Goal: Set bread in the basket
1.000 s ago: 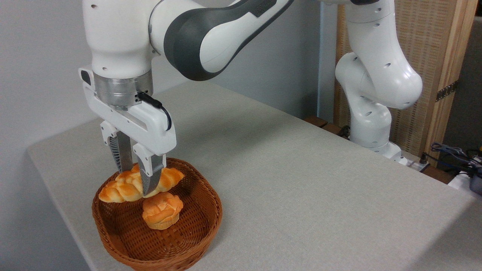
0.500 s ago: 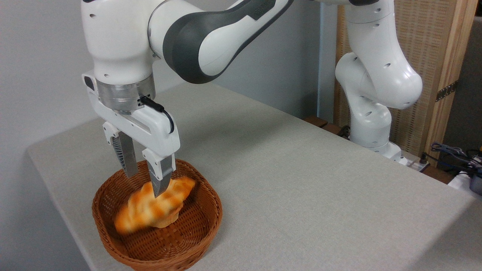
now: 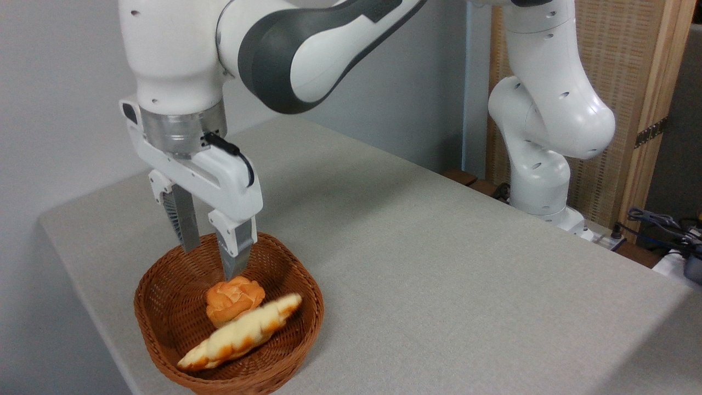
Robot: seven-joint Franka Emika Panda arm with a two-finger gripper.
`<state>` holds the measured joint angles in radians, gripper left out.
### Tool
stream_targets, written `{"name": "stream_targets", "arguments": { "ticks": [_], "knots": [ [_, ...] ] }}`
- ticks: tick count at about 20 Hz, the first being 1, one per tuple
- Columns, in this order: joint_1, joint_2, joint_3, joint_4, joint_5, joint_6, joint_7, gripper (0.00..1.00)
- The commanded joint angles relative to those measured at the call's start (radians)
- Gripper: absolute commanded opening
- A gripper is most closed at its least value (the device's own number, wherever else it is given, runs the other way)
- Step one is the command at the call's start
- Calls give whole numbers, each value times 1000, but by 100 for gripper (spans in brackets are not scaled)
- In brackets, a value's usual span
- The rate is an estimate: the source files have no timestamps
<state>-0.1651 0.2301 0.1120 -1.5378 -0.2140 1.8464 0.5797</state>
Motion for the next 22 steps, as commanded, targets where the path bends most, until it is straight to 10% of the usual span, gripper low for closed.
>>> {"name": "stream_targets", "arguments": {
  "ticks": [1,11,22],
  "knots": [
    [-1,-87,-2,-1,-11,-77,-12,100],
    [10,-311,2,-116,-8,-176,119,100],
    [61,-321,-74,-163,79,-193,63,100]
  ]
}}
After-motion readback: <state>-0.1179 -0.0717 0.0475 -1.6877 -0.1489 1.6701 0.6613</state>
